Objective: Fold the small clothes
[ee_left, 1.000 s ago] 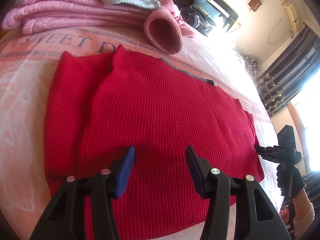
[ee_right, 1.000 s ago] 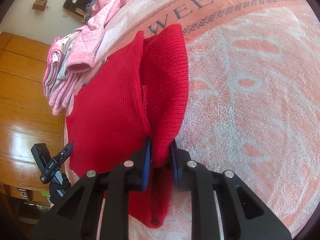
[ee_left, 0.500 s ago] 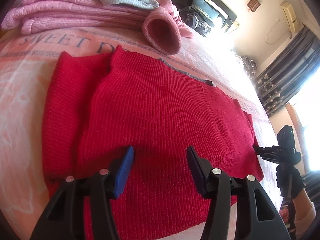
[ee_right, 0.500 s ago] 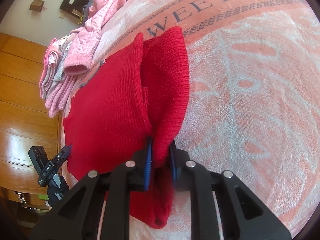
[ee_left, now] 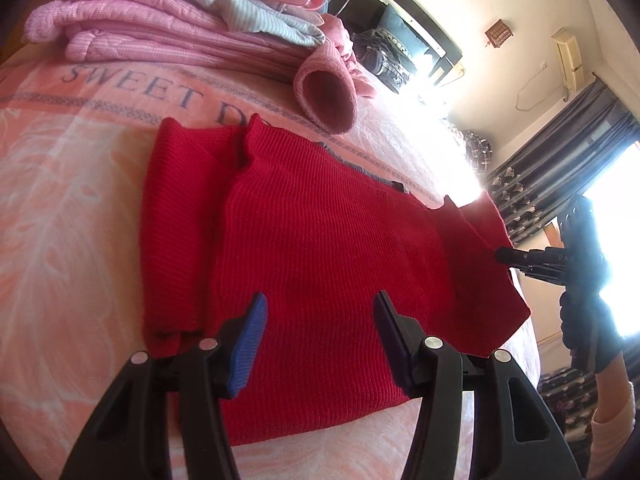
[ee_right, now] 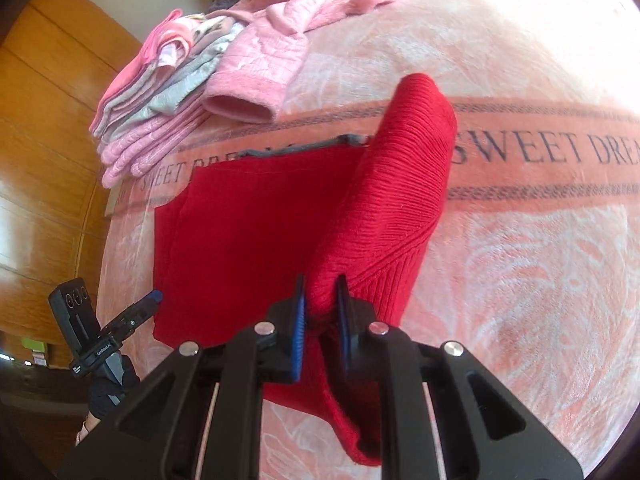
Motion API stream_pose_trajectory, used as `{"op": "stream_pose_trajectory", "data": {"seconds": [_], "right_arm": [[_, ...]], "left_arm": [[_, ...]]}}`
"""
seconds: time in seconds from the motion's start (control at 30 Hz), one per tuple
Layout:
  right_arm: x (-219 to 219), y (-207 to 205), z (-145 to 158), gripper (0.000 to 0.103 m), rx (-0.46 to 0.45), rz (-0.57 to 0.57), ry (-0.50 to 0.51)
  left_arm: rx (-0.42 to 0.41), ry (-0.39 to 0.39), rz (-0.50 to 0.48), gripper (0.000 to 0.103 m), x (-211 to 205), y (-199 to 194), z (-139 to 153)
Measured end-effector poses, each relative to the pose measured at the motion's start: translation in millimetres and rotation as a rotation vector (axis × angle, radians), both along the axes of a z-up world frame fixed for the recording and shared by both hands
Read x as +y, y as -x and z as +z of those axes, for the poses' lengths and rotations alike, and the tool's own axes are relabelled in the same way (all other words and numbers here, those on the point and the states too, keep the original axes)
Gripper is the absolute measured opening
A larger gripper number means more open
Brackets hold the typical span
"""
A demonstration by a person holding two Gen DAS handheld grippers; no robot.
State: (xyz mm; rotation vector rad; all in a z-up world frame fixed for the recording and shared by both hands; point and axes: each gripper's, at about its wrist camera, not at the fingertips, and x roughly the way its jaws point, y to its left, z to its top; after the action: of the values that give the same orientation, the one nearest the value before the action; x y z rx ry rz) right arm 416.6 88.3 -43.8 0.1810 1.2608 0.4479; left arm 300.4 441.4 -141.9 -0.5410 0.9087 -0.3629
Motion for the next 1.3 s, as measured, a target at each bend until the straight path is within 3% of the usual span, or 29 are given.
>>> {"op": "stream_pose_trajectory", "data": {"seconds": [0.13, 0.3, 0.47, 0.6, 0.7, 0.83, 1.0, 1.2, 1.3], "right_arm": [[60.3, 2.4, -4.0, 0.01, -0.007, 0.086, 0.032], [114.4, 9.2, -43.1, 0.013, 0.045, 0.153, 0.107], [113.2, 18.9, -40.7, 0.028, 0.066, 0.168, 0.027], [102.0, 41.8, -11.5, 0.033, -0.023, 0.214, 0.063], [92.9, 66.7, -6.3, 0.046, -0.073, 0.28, 0.117], [87.4, 91.5, -26.6, 0.061, -0.085, 0.328, 0.192], [97.4, 97.9, -62.1, 0.066, -0.095, 0.364, 0.25], [110.5, 101.3, -92.9, 0.064, -0.143, 0.4, 0.368], [104.9, 100.4, -88.7, 0.044, -0.157, 0.398, 0.366]], "left_arm": [[0.003, 0.025, 0.019, 0.056, 15.6, 2.0, -2.7], [0.013, 0.046, 0.037, 0.056, 27.6, 3.7, -7.3], [0.016, 0.057, 0.04, 0.056, 32.7, 6.4, -8.0], [0.007, 0.074, 0.036, 0.056, 30.4, 6.8, -0.4], [-0.013, 0.078, 0.027, 0.056, 23.9, 5.6, 9.2], [-0.026, 0.085, 0.01, 0.056, 13.6, 4.4, 18.0], [-0.012, 0.088, -0.012, 0.057, 0.2, 2.3, 17.4], [0.017, 0.12, -0.027, 0.057, -7.2, -2.8, 10.0], [0.028, 0.136, -0.039, 0.057, -10.9, -5.1, 7.0]]}}
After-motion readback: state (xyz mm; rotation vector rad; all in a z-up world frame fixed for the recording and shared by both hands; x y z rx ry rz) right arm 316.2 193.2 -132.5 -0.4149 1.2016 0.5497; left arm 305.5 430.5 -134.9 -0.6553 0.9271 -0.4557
